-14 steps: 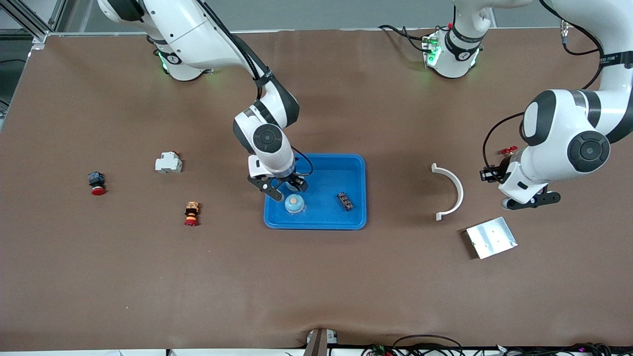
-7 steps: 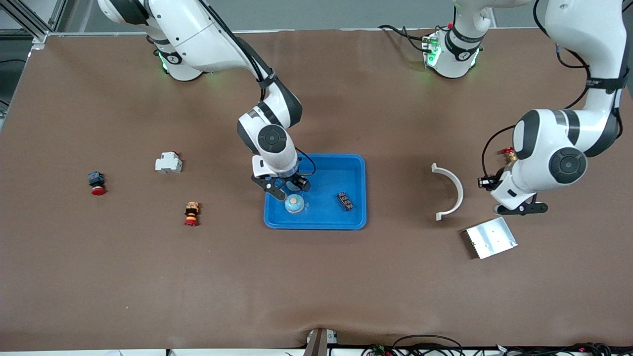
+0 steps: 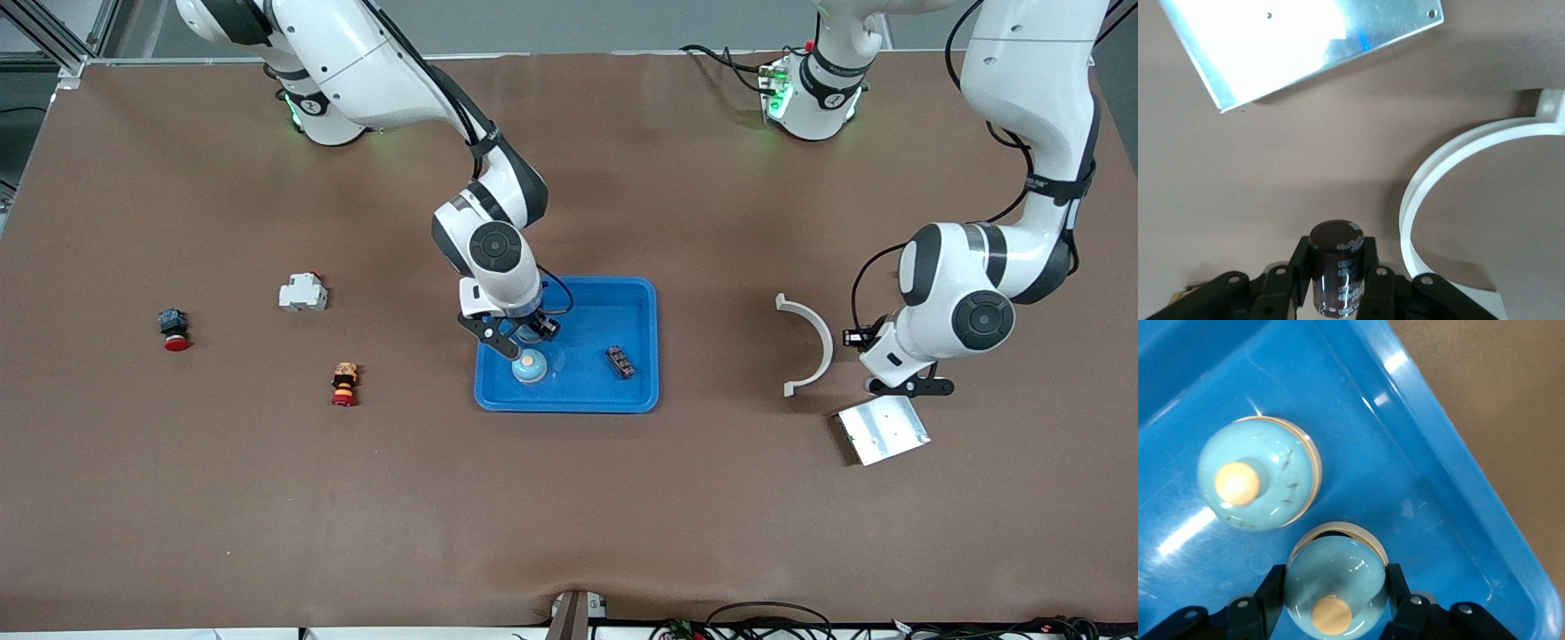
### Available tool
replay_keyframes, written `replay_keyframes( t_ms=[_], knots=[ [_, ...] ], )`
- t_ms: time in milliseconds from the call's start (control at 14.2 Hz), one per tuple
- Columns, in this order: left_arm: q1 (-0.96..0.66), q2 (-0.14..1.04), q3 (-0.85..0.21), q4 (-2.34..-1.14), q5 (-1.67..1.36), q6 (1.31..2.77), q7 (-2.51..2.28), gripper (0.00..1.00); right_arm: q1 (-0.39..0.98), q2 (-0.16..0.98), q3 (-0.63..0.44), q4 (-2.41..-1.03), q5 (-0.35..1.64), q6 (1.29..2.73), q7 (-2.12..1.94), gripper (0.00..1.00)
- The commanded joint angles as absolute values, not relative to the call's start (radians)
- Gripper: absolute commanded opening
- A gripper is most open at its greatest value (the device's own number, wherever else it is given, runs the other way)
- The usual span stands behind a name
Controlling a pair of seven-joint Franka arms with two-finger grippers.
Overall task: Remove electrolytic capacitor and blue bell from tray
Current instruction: 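Carry the capacitor toward the white arc while the right gripper grasps a bell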
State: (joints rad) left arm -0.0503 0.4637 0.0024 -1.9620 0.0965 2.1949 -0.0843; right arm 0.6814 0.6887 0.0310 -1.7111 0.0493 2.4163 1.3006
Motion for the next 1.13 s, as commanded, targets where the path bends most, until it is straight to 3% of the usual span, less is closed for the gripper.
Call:
replay_keyframes(
  t_ms=[0,282,634,1057],
  knots=[
    [-0.026,0.486,-0.009,-1.950,0.121,2.206,-0.075,0.00,0.693,0.704,0.025,-1.686,0.035,2.408,1.316,0.00],
    [-0.025,0.491,-0.009,-1.951,0.115,2.206,-0.074,0.00,0.681,0.700,0.026,-1.651,0.040,2.381,1.310,0.00],
    [-0.025,0.509,-0.009,-1.947,0.110,2.207,-0.074,0.00,0.637,0.690,0.025,-1.534,0.051,2.142,1.243,0.00],
    [-0.026,0.549,-0.009,-1.933,0.109,2.230,-0.075,0.02,0.559,0.611,0.026,-1.537,0.054,1.979,1.083,0.00]
  ],
)
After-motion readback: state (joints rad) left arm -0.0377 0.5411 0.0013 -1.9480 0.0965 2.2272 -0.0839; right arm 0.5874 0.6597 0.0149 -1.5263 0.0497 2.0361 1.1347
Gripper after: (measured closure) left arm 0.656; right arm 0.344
